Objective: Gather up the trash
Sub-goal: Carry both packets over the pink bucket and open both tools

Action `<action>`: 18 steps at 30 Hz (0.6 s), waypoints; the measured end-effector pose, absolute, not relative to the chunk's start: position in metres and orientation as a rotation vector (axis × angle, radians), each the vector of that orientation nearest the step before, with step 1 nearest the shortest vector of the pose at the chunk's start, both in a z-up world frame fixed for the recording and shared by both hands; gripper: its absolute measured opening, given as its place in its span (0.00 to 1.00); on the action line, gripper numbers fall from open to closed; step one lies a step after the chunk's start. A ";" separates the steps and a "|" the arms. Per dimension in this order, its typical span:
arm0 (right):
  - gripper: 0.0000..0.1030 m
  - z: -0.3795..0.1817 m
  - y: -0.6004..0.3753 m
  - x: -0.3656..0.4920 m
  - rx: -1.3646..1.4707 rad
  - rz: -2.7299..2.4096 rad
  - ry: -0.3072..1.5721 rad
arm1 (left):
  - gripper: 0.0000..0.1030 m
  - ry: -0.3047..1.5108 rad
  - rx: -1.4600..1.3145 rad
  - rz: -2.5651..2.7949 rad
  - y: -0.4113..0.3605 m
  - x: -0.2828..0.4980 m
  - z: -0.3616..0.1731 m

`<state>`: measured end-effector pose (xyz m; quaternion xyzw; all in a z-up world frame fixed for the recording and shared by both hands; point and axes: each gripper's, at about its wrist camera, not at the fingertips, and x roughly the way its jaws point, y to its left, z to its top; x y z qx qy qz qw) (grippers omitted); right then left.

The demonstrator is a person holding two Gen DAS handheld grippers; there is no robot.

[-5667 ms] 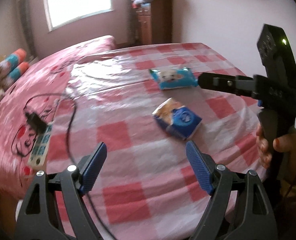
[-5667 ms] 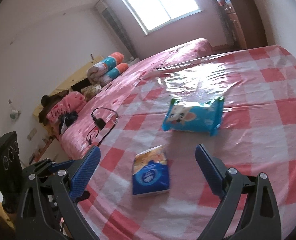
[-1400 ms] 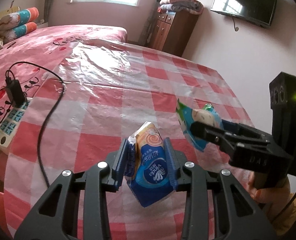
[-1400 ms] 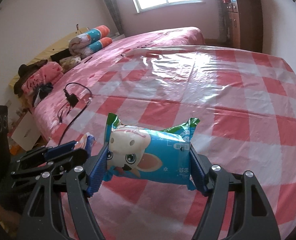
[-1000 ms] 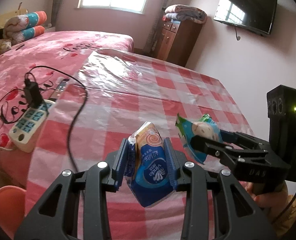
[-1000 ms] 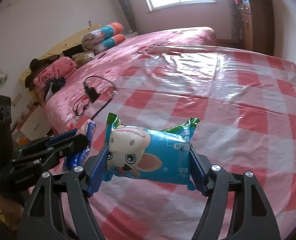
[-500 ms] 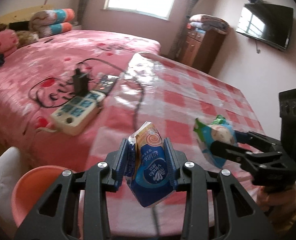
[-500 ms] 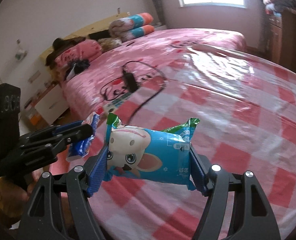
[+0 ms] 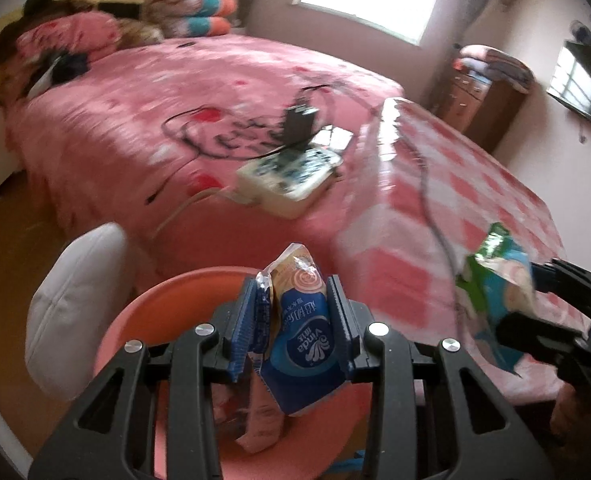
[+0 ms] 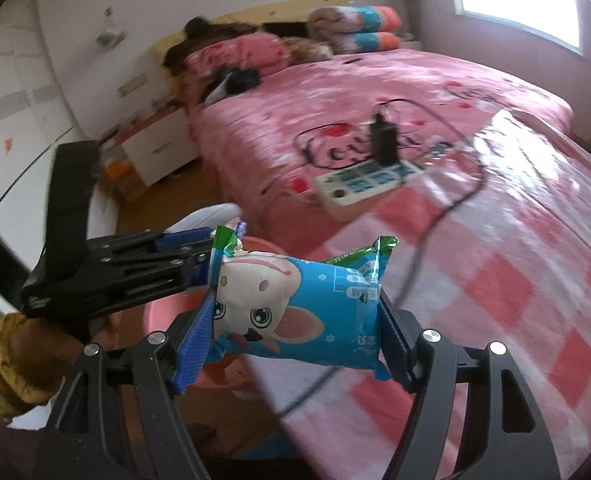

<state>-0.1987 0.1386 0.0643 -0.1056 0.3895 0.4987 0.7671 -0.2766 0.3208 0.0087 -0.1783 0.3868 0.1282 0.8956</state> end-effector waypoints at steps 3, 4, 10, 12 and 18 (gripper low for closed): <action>0.70 0.060 0.161 -0.215 -0.296 1.132 0.851 | 0.36 0.820 -0.400 0.303 0.337 -0.286 -0.003; 0.70 0.057 0.166 -0.218 -0.310 1.142 0.852 | 0.36 0.825 -0.419 0.315 0.344 -0.289 -0.008; 0.73 0.043 0.205 -0.239 -0.445 1.213 0.839 | 0.37 0.844 -0.477 0.348 0.366 -0.303 -0.028; 0.78 0.038 0.213 -0.245 -0.487 1.223 0.828 | 0.38 0.849 -0.478 0.351 0.369 -0.305 -0.032; 0.89 0.031 0.225 -0.254 -0.518 1.247 0.801 | 0.47 0.870 -0.485 0.361 0.374 -0.309 -0.044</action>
